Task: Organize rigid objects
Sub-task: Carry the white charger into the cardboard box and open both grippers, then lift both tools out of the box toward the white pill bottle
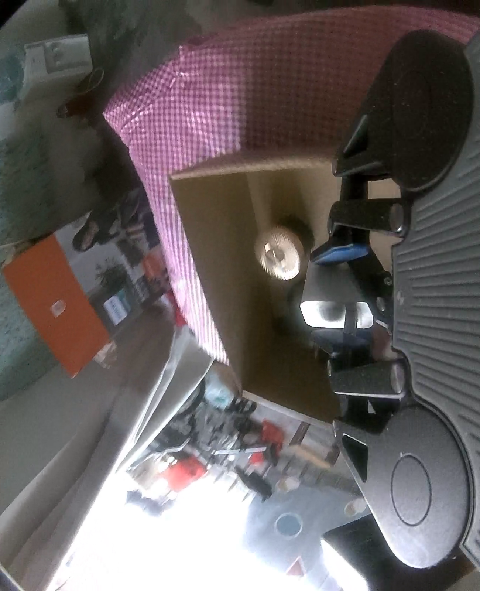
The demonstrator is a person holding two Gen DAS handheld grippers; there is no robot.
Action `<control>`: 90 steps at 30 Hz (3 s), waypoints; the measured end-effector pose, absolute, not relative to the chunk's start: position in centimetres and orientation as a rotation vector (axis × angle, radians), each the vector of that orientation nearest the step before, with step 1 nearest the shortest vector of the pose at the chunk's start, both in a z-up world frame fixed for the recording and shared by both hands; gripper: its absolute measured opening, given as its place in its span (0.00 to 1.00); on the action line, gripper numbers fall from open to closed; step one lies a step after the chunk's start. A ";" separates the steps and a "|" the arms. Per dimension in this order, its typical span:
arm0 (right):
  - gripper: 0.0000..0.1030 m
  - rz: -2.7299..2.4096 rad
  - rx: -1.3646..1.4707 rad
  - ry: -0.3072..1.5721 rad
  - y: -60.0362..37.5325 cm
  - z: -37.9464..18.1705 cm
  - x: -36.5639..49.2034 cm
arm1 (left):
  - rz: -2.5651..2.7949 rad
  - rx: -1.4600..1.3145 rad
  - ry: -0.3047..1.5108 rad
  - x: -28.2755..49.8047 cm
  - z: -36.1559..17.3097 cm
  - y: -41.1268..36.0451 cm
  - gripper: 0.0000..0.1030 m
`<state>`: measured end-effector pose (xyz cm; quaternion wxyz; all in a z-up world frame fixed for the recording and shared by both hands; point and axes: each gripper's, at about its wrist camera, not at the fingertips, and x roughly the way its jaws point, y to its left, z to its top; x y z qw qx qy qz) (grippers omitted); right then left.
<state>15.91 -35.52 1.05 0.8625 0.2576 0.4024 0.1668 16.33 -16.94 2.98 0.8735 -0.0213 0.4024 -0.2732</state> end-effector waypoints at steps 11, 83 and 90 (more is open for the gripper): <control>0.40 0.322 0.435 0.920 -36.6 -0.9 21.6 | -0.545 -0.099 0.953 21.7 1.2 -18.8 0.30; 1.00 0.271 0.100 0.448 -20.7 2.7 -2.2 | -0.322 0.081 0.644 0.9 2.3 -1.2 0.99; 1.00 0.274 0.123 0.498 -20.1 1.9 -1.1 | -0.291 0.084 0.661 1.2 1.2 -0.5 0.99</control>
